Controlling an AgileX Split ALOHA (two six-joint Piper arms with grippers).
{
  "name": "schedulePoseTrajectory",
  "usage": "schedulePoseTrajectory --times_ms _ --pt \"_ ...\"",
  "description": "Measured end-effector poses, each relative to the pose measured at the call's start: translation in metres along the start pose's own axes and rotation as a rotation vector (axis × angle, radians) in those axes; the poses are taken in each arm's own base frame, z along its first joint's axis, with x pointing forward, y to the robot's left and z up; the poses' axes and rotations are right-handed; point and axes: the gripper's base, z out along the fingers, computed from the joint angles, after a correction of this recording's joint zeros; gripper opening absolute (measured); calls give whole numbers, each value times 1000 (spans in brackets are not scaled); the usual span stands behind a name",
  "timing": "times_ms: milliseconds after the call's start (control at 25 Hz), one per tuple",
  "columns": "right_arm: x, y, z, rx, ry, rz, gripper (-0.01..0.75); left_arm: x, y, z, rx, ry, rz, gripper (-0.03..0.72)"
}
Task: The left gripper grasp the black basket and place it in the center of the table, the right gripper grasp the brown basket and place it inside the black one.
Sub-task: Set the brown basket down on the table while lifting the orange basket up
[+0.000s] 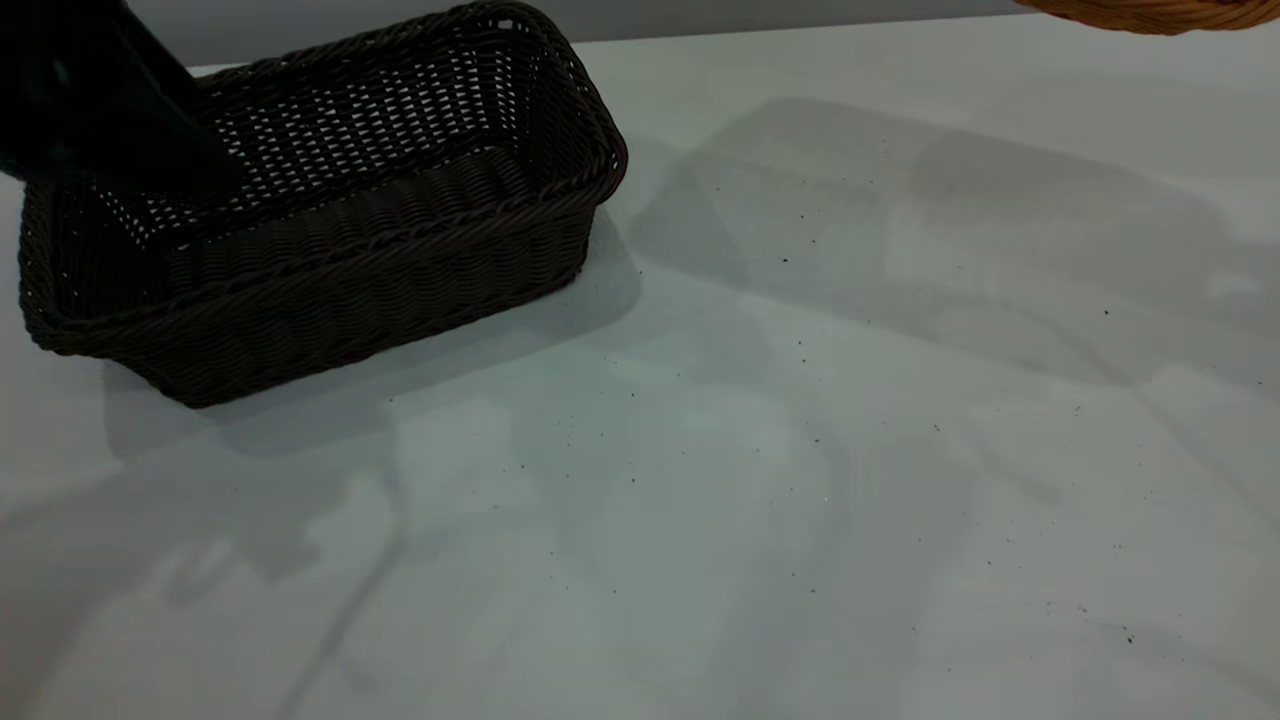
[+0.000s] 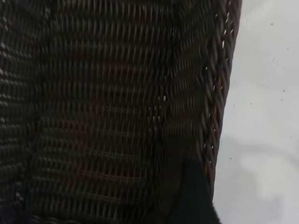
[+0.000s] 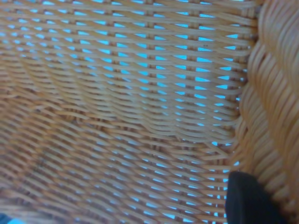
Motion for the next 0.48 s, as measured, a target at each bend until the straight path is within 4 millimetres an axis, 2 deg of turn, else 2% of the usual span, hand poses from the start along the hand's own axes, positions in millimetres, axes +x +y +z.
schedulePoseTrajectory --times_ms 320,480 --pt "-1 -1 0 6 -11 -3 100 4 3 34 52 60 -9 479" --pt "-1 -1 0 4 -12 -18 100 4 7 46 17 69 -2 479"
